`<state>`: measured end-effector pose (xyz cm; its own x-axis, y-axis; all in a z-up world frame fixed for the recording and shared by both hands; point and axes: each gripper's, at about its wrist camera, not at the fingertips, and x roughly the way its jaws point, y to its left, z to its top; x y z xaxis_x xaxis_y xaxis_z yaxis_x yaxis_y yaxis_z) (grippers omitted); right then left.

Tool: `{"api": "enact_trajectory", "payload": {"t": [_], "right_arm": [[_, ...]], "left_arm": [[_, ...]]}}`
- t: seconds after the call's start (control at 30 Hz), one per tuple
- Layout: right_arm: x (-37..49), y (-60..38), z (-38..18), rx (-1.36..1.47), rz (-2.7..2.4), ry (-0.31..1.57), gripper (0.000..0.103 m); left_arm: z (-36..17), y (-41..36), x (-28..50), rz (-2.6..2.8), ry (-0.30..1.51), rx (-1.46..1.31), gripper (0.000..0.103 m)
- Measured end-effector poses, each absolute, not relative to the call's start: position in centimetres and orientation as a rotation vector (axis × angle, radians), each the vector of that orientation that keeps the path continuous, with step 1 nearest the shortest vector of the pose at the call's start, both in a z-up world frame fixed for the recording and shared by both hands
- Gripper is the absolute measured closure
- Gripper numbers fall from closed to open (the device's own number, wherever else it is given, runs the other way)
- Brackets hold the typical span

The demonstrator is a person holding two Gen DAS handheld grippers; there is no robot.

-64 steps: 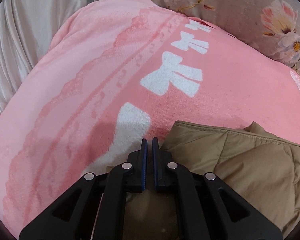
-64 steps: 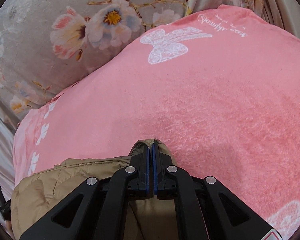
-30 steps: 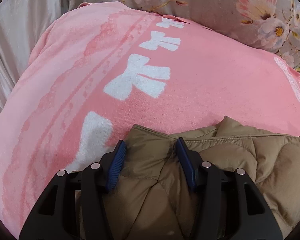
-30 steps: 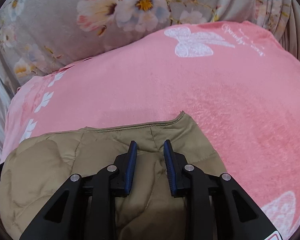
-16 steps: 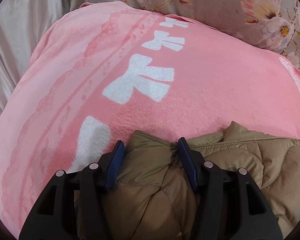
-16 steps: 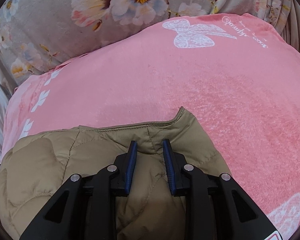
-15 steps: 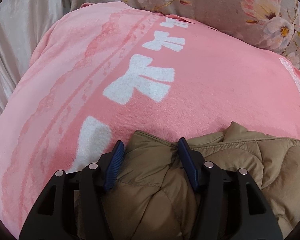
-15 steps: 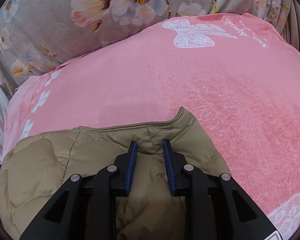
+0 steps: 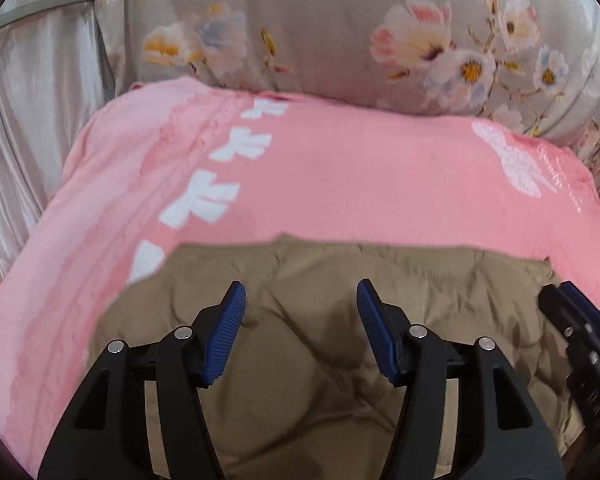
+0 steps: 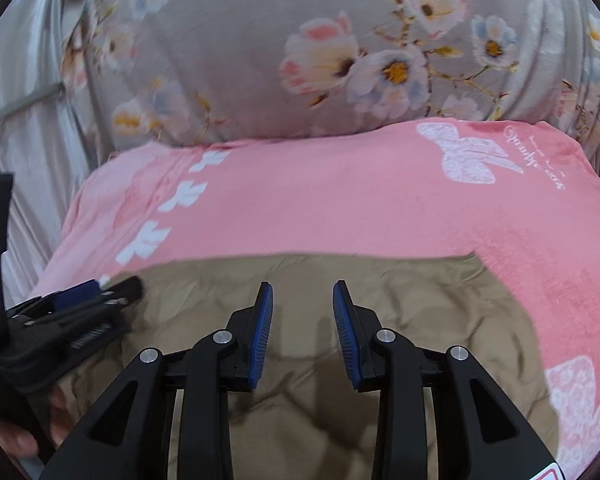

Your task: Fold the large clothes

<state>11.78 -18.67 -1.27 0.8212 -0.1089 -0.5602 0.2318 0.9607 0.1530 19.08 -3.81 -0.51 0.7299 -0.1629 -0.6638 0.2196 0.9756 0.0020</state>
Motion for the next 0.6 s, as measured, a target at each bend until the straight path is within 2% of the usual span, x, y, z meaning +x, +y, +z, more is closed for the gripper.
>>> {"api": "enact_trajectory", "payload": {"t": [0.23, 0.6], "right_arm": [[12.1, -18.3, -5.1, 0.209, -0.194, 0.603, 0.071], [12.8, -16.5, -6.4, 0.102, -0.269, 0.612, 0.069]], "left_arm": [[-3.7, -4.6, 18.5, -0.165, 0.703, 0.096, 0.042], [-5.4, -5.5, 18.5, -0.117, 0.663, 0.142, 0.037]]}}
